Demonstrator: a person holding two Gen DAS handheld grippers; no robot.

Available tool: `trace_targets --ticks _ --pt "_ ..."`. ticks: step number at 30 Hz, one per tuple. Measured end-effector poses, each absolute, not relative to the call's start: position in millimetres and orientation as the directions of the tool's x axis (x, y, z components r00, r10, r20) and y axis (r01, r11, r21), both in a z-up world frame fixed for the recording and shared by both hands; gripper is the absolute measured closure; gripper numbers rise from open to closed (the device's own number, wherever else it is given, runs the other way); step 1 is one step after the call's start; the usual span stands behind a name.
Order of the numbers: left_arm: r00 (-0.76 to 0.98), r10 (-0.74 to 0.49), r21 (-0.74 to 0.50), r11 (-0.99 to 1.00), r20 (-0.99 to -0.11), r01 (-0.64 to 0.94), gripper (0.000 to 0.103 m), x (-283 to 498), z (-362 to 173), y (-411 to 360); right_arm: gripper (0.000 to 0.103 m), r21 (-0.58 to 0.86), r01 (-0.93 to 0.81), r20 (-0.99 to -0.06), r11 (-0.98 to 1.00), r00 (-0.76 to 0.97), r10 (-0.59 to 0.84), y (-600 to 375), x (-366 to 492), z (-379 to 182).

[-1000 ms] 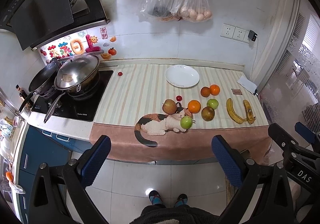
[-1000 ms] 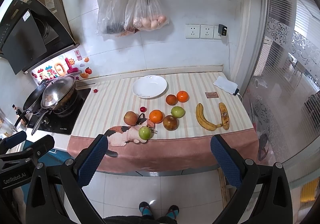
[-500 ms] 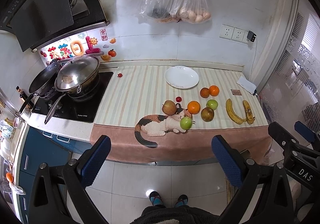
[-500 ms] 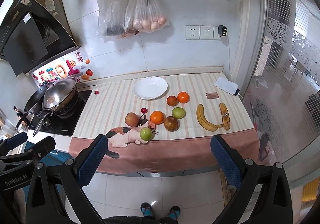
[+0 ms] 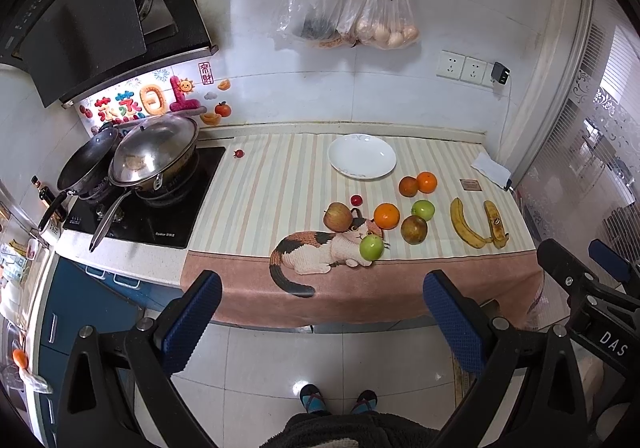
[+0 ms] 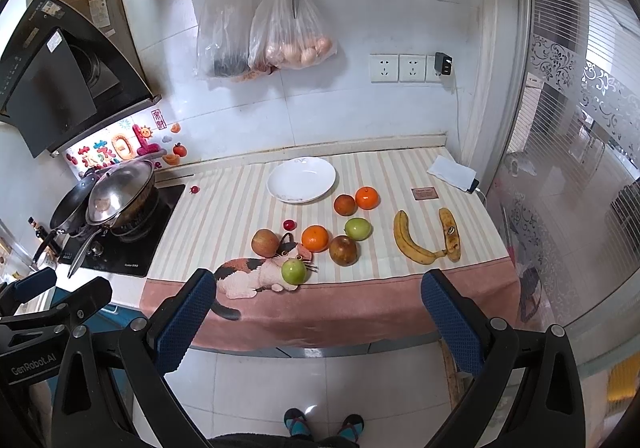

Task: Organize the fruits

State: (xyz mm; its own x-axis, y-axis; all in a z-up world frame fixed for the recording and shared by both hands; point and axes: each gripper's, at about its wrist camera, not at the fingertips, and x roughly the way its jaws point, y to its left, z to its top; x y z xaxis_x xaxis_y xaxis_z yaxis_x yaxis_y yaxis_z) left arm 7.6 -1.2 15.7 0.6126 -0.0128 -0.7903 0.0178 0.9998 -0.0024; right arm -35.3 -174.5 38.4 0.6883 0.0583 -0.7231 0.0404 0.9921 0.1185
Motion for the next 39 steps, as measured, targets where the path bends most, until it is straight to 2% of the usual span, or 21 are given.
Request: trace_targets --ticks 7,11,20,26,39 --pt "0.606 -0.027 -0.015 1.0 -0.795 0.024 0.0 23.4 12.3 1.1 0.0 0.15 0.079 -0.73 0.986 0.681 0.057 -175.5 -24.5 30.0" --pt "0.603 0.002 0.014 1.0 -0.798 0.014 0.0 56.2 -10.0 13.6 0.0 0.158 0.12 -0.751 0.98 0.659 0.04 -176.8 -8.8 7.7" --pt "0.449 0.022 0.03 1.0 -0.893 0.01 0.0 137.4 -103.4 27.1 0.0 0.157 0.206 -0.857 0.966 0.514 0.03 -193.1 56.3 -87.3" --pt "0.341 0.028 0.025 1.0 -0.94 -0.015 0.0 202.3 -160.5 14.4 0.0 0.171 0.217 -0.903 0.961 0.424 0.064 -221.6 129.1 -157.7" --pt "0.142 0.067 0.064 0.998 -0.988 -0.026 0.001 326.2 -256.1 -33.1 0.001 0.293 0.198 -0.949 0.935 0.182 0.258 -254.5 291.7 -291.5"
